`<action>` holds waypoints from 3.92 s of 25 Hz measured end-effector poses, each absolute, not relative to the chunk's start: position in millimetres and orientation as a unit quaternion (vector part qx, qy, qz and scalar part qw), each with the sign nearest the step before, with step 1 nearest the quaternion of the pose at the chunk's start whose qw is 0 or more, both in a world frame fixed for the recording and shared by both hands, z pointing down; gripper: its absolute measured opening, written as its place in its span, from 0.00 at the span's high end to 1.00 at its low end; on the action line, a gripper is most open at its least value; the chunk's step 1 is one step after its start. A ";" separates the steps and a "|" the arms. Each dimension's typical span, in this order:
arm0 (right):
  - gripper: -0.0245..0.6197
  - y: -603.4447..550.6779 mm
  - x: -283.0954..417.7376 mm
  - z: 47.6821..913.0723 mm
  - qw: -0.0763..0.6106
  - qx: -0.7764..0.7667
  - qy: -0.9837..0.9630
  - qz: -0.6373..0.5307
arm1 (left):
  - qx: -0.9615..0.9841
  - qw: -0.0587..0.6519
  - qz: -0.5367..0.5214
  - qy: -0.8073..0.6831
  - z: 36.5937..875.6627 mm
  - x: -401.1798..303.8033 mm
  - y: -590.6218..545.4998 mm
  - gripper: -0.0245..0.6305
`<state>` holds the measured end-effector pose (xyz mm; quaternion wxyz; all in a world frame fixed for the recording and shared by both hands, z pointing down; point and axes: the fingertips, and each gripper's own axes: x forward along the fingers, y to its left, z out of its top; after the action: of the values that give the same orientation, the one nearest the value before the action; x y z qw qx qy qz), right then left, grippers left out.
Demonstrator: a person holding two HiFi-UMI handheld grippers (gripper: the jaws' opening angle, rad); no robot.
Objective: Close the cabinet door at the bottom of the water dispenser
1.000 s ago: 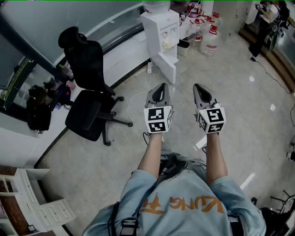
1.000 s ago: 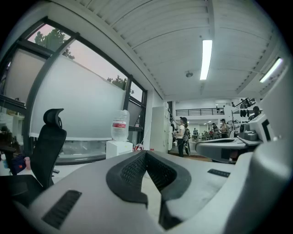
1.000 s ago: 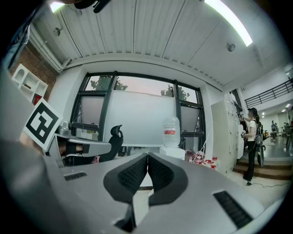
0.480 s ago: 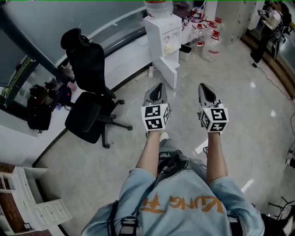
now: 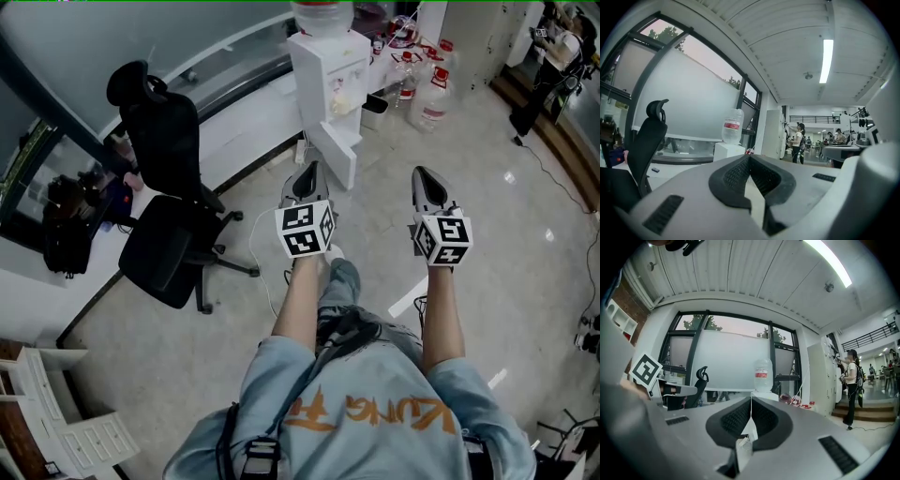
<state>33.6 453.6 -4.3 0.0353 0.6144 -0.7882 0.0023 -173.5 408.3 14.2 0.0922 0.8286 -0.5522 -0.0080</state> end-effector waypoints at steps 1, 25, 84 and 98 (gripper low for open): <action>0.92 439.1 37.0 -1.4 0.035 0.616 -0.787 0.005 | 0.828 0.096 -0.007 -0.552 18.2 -171.4 394.6 0.95; 0.92 91.3 49.7 81.6 0.084 0.575 -0.806 0.111 | 0.793 0.215 0.098 -0.561 146.1 -133.5 86.7 0.95; 0.92 -64.8 41.6 425.5 0.273 0.316 -0.892 0.172 | 0.663 0.335 0.182 -0.644 440.0 -70.3 -31.1 0.95; 0.91 -26.2 35.3 529.4 0.280 0.285 -0.898 0.185 | 0.668 0.346 0.205 -0.626 527.8 -56.1 2.1 0.95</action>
<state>35.3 -26.2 529.4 0.2805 0.2849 -0.8977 0.1852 -56.1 2.1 527.8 0.3463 0.6685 -0.6256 0.2046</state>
